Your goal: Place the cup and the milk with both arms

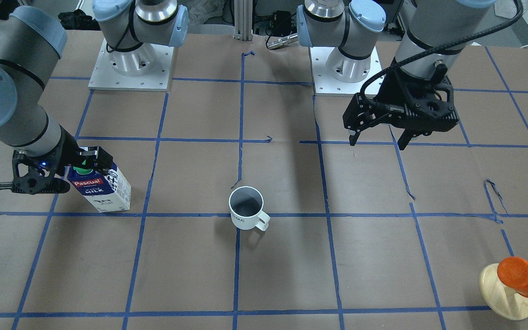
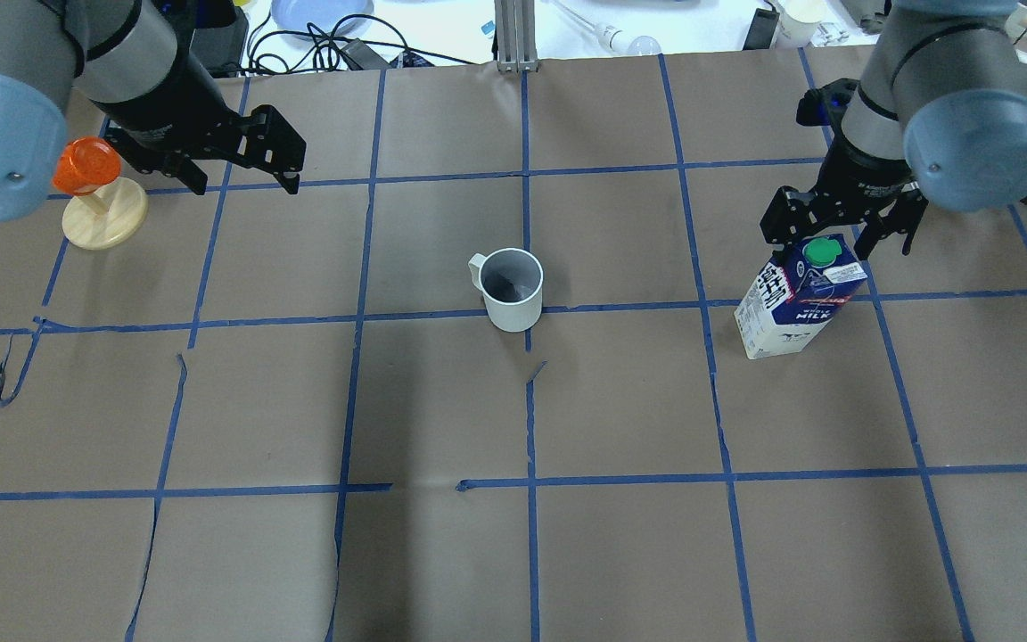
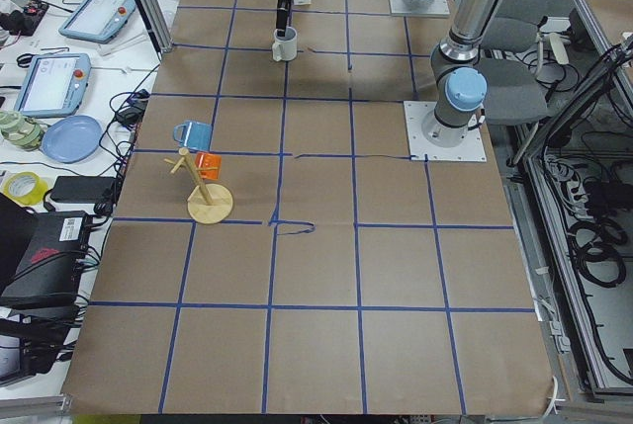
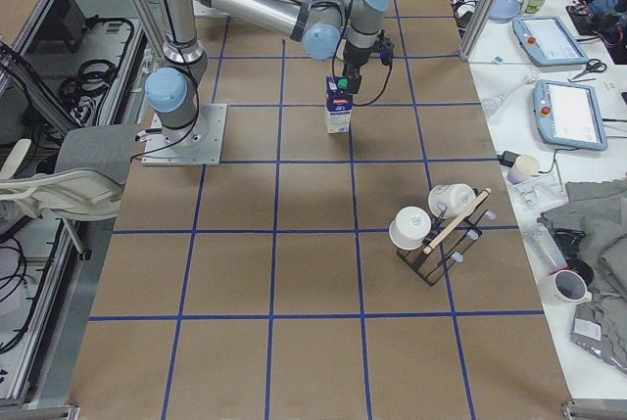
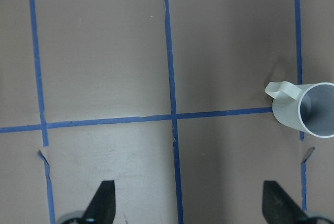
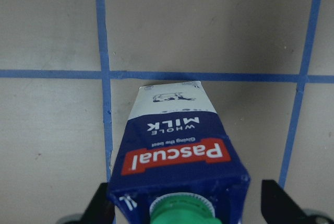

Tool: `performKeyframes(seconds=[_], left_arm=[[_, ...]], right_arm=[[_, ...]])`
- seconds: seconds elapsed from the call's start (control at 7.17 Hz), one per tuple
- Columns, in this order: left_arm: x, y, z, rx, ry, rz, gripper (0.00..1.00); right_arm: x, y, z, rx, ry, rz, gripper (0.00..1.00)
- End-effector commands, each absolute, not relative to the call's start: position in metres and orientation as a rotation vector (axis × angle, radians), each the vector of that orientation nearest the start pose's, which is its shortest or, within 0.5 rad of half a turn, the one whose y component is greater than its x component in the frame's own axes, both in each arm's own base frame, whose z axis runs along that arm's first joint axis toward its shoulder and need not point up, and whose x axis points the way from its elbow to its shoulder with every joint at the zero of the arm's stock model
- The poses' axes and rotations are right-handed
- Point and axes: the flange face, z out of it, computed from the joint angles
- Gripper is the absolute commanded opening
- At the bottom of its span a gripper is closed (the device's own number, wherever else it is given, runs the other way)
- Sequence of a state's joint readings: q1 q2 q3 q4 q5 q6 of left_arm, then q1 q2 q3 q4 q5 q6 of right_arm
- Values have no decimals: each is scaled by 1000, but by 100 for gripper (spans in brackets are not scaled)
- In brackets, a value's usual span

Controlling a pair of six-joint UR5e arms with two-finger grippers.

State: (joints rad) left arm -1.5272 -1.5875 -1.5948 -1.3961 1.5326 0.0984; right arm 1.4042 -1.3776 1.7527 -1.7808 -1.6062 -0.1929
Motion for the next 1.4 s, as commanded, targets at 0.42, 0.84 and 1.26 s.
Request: performKeyframes(seconds=[0.42,0.84,1.26], left_arm=[[-115,-509,494,99,3160,-142,100],[-113,-508,498,91,3159,-136,100],[-109,-507,497,89,3112,-129,100]], right_arm=[[41,-539,307,-35,3135,311,48],[52,-556,346,-27,3141,227,48],[122,-579,364,-88,3123,145,49]])
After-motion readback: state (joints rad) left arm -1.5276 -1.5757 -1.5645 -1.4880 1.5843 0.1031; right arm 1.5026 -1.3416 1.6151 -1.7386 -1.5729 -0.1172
